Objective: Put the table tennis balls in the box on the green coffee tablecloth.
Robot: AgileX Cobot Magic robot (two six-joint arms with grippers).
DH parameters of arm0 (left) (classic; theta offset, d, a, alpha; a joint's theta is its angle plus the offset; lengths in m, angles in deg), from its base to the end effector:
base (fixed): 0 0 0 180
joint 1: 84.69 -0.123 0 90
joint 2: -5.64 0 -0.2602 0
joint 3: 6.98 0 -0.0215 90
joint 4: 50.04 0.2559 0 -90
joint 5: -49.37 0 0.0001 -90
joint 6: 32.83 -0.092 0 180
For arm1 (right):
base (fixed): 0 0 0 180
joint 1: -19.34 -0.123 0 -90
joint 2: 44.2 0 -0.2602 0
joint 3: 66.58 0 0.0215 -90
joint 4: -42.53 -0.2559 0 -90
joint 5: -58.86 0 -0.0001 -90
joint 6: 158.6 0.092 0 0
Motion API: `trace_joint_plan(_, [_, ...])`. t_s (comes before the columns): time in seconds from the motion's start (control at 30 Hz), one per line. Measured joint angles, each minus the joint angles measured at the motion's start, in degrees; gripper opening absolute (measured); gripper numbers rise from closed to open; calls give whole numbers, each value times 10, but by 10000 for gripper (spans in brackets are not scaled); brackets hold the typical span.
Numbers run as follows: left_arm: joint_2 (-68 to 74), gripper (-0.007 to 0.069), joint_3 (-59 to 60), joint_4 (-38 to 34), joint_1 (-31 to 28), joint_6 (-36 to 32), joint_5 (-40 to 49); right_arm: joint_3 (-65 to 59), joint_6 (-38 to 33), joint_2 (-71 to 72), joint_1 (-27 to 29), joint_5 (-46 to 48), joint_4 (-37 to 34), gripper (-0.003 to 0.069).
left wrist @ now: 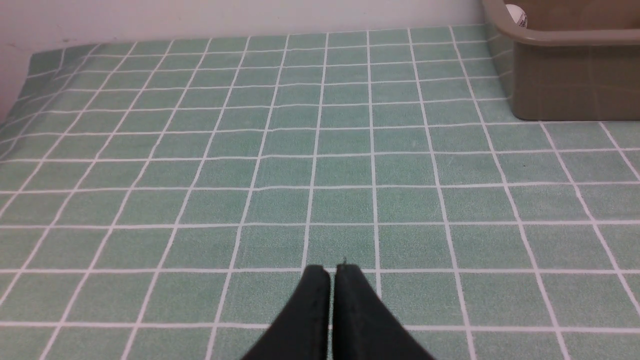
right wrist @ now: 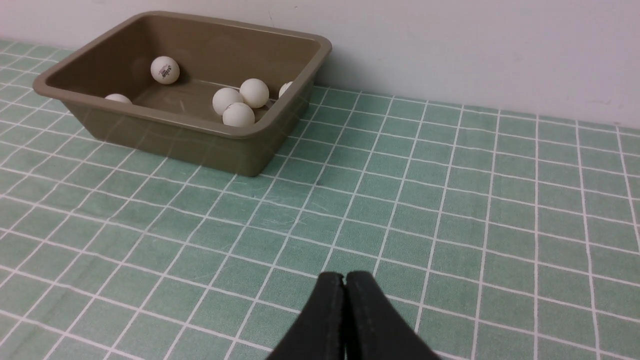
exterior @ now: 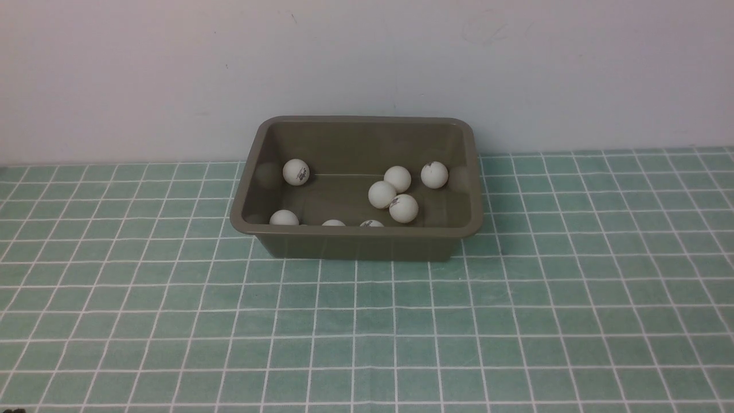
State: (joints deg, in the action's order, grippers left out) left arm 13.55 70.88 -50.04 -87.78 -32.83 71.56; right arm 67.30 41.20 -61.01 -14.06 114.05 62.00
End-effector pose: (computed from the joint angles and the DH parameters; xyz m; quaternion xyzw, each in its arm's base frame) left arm 0.0833 0.0045 0.1707 -0.0218 0.8085 0.0159 0.5879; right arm 0.0540 0.0055 0.2942 -0.1114 0.8381 0.0760 0.5286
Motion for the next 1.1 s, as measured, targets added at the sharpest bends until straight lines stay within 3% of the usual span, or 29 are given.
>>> trace_joint_plan(0.17, [0, -4, 0, 0, 0, 0, 0, -10, 1, 0, 59, -73, 0, -16])
trace_joint_plan(0.37, [0, -4, 0, 0, 0, 0, 0, -138, 1, 0, 304, -307, -1, -16])
trace_joint_plan(0.53, [0, -4, 0, 0, 0, 0, 0, -237, 2, 28, 390, -395, -14, -16])
trace_joint_plan(1.1, [0, -4, 0, 0, 0, 0, 0, -320, 3, 88, 405, -406, -17, -16])
